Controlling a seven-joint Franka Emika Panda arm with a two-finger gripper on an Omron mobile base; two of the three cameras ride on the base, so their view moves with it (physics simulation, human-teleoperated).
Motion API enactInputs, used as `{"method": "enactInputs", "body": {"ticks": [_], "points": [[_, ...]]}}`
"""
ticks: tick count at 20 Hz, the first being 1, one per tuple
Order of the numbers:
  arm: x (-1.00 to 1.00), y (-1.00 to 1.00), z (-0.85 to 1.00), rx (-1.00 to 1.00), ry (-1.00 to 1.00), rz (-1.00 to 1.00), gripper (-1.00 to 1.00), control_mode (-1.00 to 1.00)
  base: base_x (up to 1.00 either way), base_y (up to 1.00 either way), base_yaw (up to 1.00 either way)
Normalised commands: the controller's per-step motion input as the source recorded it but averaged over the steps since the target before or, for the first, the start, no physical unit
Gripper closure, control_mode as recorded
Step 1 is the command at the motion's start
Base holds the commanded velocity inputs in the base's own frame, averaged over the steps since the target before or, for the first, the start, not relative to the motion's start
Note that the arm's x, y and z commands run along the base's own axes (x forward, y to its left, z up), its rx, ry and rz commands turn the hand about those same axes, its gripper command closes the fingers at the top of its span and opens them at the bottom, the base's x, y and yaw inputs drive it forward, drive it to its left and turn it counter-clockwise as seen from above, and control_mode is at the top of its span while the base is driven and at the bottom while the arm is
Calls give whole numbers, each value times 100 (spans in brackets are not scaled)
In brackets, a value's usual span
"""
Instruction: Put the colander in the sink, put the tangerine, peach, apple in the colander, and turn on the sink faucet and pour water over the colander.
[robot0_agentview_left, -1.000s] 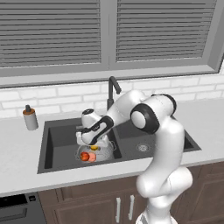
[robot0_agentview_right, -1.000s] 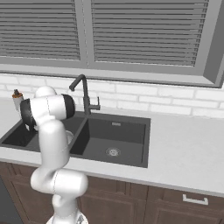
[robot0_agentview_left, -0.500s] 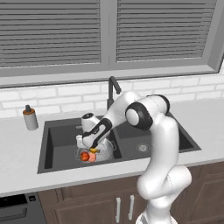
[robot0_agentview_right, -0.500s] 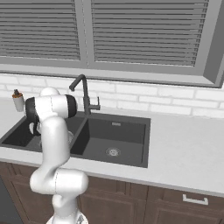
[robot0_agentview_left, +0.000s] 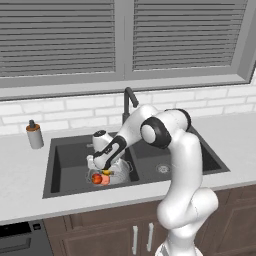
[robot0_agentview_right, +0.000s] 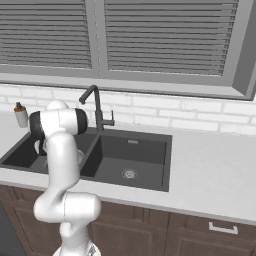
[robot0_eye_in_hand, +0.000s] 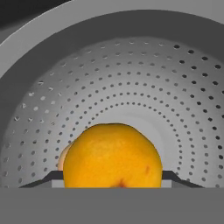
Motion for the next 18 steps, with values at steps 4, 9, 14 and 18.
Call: {"method": "enactInputs", "body": {"ticks": [4, 9, 14, 18], "points": [[0, 0, 0, 0, 0, 0, -100, -100, 0, 0, 0], [0, 0, 0, 0, 0, 0, -100, -100, 0, 0, 0], [0, 0, 18, 0, 0, 1, -100, -100, 0, 0, 0], [0, 0, 51, 0, 0, 0, -100, -100, 0, 0, 0]]}}
